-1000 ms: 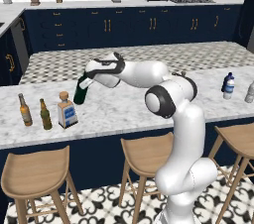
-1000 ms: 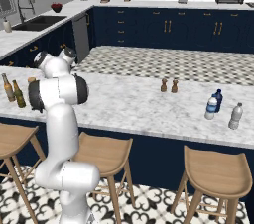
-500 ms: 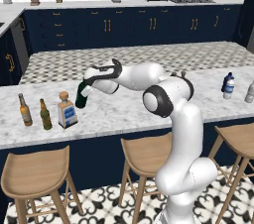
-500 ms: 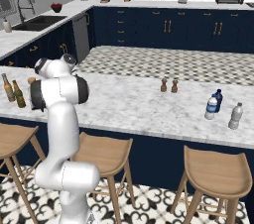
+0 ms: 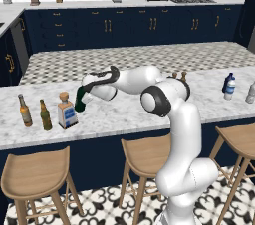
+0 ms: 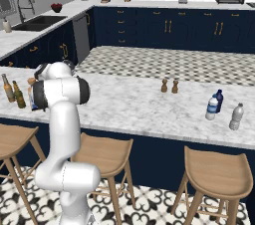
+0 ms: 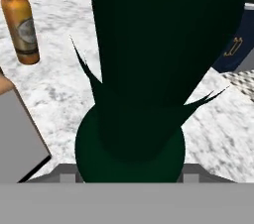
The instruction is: Move the plastic bottles in the middle to the plastics group, and the glass bottles in the middle to the glass group.
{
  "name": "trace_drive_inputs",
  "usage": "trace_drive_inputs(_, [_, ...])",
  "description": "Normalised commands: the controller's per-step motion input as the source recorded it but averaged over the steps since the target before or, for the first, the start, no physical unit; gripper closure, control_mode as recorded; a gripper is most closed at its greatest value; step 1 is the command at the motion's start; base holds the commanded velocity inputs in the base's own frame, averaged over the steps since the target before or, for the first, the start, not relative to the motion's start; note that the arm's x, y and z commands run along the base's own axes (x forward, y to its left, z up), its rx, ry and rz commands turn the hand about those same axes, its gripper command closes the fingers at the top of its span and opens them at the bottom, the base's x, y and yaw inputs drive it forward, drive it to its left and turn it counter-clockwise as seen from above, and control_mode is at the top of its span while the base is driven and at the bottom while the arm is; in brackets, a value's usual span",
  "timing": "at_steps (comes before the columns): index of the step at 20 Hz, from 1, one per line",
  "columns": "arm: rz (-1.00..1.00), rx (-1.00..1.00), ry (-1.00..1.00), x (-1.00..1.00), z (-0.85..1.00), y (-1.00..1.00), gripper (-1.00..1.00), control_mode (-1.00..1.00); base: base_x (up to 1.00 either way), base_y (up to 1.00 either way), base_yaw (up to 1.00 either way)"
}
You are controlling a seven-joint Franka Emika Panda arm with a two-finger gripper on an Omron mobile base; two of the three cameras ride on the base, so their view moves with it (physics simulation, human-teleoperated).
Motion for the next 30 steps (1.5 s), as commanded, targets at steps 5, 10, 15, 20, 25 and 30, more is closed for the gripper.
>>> trace_drive_inputs(5, [0.06,-0.13,0.05,0.0,-0.08,0.0,1.0,-1.0,0.0,0.0,0.0])
trace_drive_inputs(10, [0.06,-0.1,0.03,0.0,0.04,0.14,1.0,-1.0,0.0,0.0,0.0])
trace_drive_inputs(15, [0.03,0.0,-0.01,-0.01,0.0,0.0,1.0,-1.0,0.0,0.0,0.0])
trace_drive_inputs(20, [0.01,0.01,-0.11,-0.09,-0.06,0.0,1.0,-1.0,0.0,0.0,0.0])
trace_drive_inputs(25, [0.01,0.01,-0.1,-0.22,-0.13,0.0,1.0,-1.0,0.0,0.0,0.0])
trace_drive_inputs(30, [0.01,0.0,0.04,-0.06,0.0,0.07,1.0,-1.0,0.0,0.0,0.0])
